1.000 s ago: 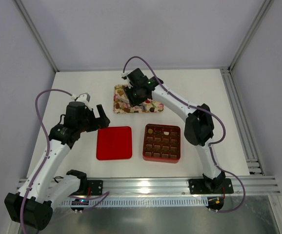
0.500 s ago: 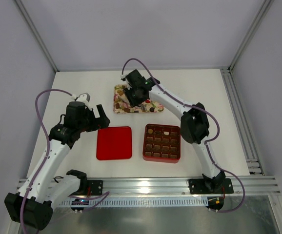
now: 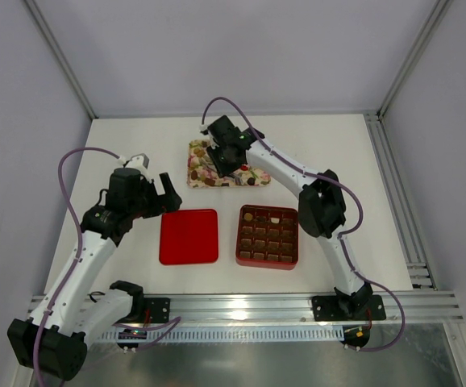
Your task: Pack the chocolate
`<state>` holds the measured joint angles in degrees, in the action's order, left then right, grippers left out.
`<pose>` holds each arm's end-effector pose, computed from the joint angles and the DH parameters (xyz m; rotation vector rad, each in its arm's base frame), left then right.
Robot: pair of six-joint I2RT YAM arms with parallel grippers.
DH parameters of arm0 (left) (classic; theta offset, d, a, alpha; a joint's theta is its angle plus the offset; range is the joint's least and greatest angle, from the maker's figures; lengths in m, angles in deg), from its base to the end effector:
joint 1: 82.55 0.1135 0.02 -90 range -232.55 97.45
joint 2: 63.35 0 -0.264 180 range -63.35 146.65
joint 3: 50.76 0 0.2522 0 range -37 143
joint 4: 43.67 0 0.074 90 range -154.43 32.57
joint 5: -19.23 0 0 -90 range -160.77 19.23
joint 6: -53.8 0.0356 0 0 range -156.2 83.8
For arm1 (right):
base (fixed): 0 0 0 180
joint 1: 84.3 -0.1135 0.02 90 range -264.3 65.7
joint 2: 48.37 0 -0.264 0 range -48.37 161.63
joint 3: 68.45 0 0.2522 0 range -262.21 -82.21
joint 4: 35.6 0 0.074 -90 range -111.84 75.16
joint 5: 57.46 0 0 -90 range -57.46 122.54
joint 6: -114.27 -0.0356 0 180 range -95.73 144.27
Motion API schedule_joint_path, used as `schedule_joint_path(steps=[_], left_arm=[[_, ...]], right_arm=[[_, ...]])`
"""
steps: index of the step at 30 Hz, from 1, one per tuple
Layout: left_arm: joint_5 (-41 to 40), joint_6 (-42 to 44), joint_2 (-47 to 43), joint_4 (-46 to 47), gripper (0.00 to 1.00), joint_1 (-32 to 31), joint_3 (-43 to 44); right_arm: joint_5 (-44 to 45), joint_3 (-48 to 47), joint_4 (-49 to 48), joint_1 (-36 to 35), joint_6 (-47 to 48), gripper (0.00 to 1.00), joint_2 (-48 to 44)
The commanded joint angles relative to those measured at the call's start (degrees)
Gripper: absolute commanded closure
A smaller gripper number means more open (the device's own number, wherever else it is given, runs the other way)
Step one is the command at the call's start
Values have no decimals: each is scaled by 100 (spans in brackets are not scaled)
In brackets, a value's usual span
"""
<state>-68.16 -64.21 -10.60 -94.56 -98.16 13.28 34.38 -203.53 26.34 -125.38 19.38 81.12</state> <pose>0.1844 -0.0532 0.3032 -0.2241 2.2909 -0.4511 0.3774 0.3274 0.2506 -0.7882 2.4525 0.2661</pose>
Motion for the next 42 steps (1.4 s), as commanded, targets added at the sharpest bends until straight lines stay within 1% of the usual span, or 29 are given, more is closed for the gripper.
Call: schedule_joint_path(steps=[1, 13, 20, 23, 25, 27, 30, 32, 33, 37, 39, 40, 42], left_arm=[[-68, 32, -72, 39, 0, 24, 122], [-85, 32, -90, 39, 0, 24, 131], [-77, 32, -98, 39, 0, 24, 131], [-77, 24, -99, 39, 0, 24, 131], [-77, 24, -99, 39, 0, 24, 131], [-59, 24, -99, 47, 0, 24, 131], [-50, 32, -98, 47, 0, 15, 131], [-33, 32, -90, 47, 0, 24, 131], [-24, 24, -81, 47, 0, 24, 131], [37, 24, -63, 47, 0, 24, 131], [46, 24, -63, 56, 0, 24, 131], [73, 24, -55, 56, 0, 24, 131], [116, 24, -46, 65, 0, 24, 131]], right_arm=[[70, -270, -20, -14, -74, 68, -301], [0, -252, 59, 118, -258, 70, -837], [26, -103, 112, 162, -329, 71, -1180], [70, 108, 121, 179, -364, 71, -1487], [123, 336, 130, 188, -408, 71, -1672], [123, 520, 139, 214, -443, 71, -2014], [132, 1038, 121, 223, -522, 71, -2620], [210, 1478, 121, 223, -566, 71, -2928], [246, 1627, 138, 223, -584, 71, -3269], [342, 2689, 209, 223, -750, 71, -4184], [430, 3042, 279, 223, -900, 71, -4528], [457, 3418, 340, 223, -952, 71, -4912], [492, 3806, 411, 223, -1137, 71, -5309]])
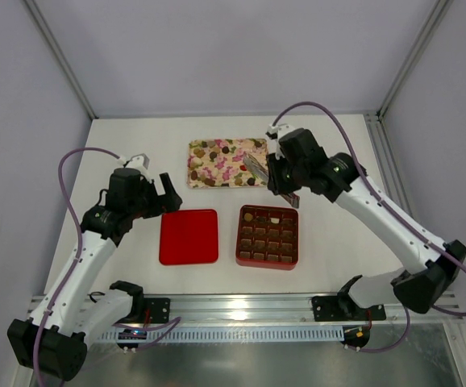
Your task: Pack the chocolate
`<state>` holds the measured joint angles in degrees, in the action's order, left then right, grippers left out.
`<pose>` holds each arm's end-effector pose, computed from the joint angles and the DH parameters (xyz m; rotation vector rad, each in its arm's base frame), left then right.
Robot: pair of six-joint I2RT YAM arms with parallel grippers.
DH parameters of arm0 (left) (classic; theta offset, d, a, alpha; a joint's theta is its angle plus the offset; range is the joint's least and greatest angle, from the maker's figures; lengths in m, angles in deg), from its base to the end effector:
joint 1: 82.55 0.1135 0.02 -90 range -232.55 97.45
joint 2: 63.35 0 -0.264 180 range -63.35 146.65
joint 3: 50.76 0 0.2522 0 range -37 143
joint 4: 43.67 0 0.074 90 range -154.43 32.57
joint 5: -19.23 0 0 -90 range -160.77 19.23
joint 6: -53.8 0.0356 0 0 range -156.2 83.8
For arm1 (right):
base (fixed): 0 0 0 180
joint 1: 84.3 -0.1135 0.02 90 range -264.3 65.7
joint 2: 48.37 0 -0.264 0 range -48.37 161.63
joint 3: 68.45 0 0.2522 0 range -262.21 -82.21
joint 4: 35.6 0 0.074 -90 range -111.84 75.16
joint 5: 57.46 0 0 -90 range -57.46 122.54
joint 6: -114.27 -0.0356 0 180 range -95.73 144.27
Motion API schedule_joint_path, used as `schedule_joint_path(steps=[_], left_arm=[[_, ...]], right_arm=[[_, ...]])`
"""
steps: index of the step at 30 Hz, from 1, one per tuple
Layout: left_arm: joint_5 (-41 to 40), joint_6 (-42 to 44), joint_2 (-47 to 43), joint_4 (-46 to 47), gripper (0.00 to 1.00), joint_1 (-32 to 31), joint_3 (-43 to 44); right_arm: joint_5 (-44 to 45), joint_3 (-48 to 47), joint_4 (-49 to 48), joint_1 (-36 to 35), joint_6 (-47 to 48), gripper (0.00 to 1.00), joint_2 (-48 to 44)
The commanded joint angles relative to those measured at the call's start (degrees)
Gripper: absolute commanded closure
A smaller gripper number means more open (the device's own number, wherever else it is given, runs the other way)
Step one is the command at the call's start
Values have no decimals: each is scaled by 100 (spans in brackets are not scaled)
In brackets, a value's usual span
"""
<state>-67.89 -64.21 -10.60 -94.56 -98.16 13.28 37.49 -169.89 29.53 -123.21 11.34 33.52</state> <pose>0.1844 -0.0534 0.3032 -0.2216 2.2920 -0.4563 0.2331 0.1842 0.3811 -0.4956 2.3360 0.3333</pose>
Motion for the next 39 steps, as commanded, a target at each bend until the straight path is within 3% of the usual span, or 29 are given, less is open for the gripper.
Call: schedule_joint_path(steps=[1, 8, 15, 33, 39], left_arm=[[99, 24, -46, 65, 0, 24, 131], [170, 24, -19, 83, 1, 24, 122], [178, 24, -2, 83, 0, 15, 122], [161, 24, 42, 83, 0, 24, 122], [161, 15, 51, 91, 0, 24, 122]], right_arm=[[260, 845, 144, 7, -394, 71, -951], [410, 2298, 514, 7, -983, 70, -2386], [524, 3054, 567, 7, -1282, 70, -2845], [621, 3389, 672, 7, -1388, 65, -3012], [595, 3398, 681, 16, -1370, 59, -2986]])
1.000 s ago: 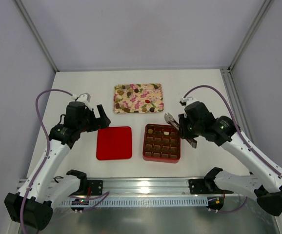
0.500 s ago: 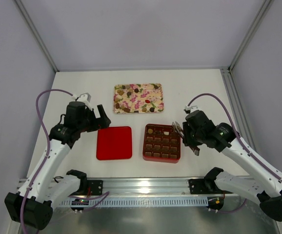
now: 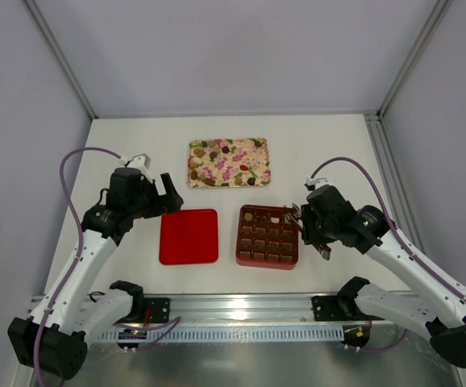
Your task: Pack the chocolate
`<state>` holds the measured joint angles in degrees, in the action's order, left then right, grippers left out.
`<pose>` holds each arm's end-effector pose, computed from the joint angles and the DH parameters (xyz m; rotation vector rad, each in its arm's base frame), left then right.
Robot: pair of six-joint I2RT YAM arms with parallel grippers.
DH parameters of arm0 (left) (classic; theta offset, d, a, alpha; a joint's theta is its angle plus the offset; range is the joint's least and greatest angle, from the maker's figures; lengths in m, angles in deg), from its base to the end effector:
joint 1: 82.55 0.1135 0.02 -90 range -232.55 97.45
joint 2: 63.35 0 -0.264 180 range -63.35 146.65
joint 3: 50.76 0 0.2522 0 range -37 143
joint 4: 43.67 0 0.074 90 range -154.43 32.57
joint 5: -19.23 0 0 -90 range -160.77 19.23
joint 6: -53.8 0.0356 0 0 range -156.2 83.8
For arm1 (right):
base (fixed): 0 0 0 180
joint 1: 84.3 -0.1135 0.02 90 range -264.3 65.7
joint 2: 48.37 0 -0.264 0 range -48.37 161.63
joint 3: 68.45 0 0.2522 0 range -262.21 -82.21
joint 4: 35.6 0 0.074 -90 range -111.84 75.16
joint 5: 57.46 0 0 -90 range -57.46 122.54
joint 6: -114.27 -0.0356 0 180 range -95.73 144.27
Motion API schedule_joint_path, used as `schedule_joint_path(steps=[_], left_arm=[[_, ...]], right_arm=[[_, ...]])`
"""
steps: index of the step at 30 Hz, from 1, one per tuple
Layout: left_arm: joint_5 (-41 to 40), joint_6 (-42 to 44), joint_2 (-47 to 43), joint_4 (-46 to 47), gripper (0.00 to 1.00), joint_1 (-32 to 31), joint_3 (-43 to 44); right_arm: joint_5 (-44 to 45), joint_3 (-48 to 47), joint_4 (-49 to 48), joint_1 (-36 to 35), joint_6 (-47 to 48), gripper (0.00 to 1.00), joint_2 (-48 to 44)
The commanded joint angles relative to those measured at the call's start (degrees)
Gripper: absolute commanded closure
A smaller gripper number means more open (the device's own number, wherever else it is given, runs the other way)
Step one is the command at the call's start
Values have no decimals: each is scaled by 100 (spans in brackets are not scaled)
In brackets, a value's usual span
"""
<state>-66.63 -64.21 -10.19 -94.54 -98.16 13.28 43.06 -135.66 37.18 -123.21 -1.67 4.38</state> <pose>0.1855 -0.0545 0.3020 -0.2110 2.3034 -0.4784 0.1299 0.0965 0.2939 -0.2238 2.5640 0.1915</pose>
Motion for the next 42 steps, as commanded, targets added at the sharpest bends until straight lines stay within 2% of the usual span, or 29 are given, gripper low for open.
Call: schedule_joint_path(steps=[1, 9, 14, 21, 32, 36, 42], left_arm=[[34, 24, 1, 80, 0, 24, 114], [25, 24, 1, 80, 0, 24, 122], [-27, 24, -8, 80, 0, 24, 122], [-80, 15, -34, 80, 0, 24, 114], [-124, 15, -78, 63, 0, 24, 122], [-150, 15, -79, 72, 0, 24, 122], [-133, 15, -61, 63, 0, 24, 114]], right_arm=[[37, -16, -84, 7, -78, 59, -81], [-15, -200, -67, 7, -52, 58, -64], [-243, -1008, -242, 7, 254, 58, 445], [-542, -2282, -997, 68, 791, 58, 2009], [-876, -5094, -1411, 200, 1565, 58, 5285], [-982, -5964, -1587, 200, 1653, 58, 6070], [-982, -6625, -1595, 191, 1627, 58, 6932]])
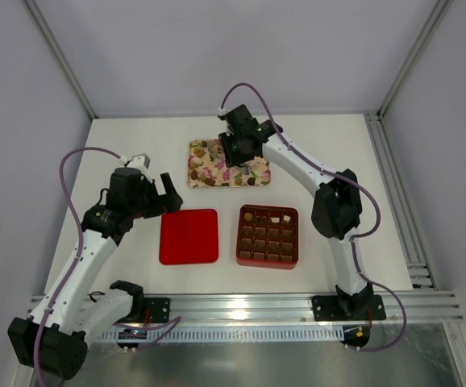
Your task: Pack the chocolate
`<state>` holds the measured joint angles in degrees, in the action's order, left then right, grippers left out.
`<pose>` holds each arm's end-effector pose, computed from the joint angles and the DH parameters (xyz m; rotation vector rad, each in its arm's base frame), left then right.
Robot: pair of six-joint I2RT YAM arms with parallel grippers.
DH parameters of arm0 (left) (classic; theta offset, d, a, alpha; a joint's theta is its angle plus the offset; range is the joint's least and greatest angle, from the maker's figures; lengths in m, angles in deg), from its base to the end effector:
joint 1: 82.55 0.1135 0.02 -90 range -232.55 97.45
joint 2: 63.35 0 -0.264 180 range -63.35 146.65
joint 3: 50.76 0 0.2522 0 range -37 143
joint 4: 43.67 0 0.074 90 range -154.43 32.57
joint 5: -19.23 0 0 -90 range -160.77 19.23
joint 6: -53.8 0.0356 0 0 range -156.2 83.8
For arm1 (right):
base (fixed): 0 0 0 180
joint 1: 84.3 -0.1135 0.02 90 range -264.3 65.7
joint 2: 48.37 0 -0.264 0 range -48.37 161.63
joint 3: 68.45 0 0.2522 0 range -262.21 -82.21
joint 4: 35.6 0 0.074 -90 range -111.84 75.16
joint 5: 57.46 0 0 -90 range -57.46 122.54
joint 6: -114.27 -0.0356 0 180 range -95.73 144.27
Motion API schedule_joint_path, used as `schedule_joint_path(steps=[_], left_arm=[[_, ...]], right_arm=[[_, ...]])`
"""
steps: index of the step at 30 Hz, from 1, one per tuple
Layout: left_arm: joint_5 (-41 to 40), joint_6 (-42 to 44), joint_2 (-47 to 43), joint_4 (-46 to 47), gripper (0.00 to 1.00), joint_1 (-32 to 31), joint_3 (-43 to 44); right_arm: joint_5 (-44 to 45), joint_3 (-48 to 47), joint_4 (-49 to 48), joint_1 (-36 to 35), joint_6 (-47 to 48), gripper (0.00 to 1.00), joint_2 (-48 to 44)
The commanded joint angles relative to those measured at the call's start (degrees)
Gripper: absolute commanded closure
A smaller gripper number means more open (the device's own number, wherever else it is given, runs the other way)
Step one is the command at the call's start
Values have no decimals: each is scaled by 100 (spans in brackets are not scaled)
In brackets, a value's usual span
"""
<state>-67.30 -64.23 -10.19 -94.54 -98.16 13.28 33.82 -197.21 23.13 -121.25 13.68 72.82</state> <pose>0.1856 -0.0541 0.3020 -0.2175 2.3009 -0.4656 0.3804 0.2852 0.2872 -0.5588 2.4293 0.3287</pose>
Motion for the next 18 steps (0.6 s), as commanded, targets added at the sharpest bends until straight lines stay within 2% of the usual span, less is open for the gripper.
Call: schedule_joint_path(steps=[1, 8, 18], left_arm=[[-56, 17, -70, 63, 0, 24, 122], [-39, 17, -70, 63, 0, 24, 131], [-56, 17, -70, 63, 0, 24, 131]], right_arm=[[-49, -488, -208, -5, 66, 57, 116], [48, -558, -270, -40, 48, 54, 274], [153, -963, -103, -58, 66, 55, 696]])
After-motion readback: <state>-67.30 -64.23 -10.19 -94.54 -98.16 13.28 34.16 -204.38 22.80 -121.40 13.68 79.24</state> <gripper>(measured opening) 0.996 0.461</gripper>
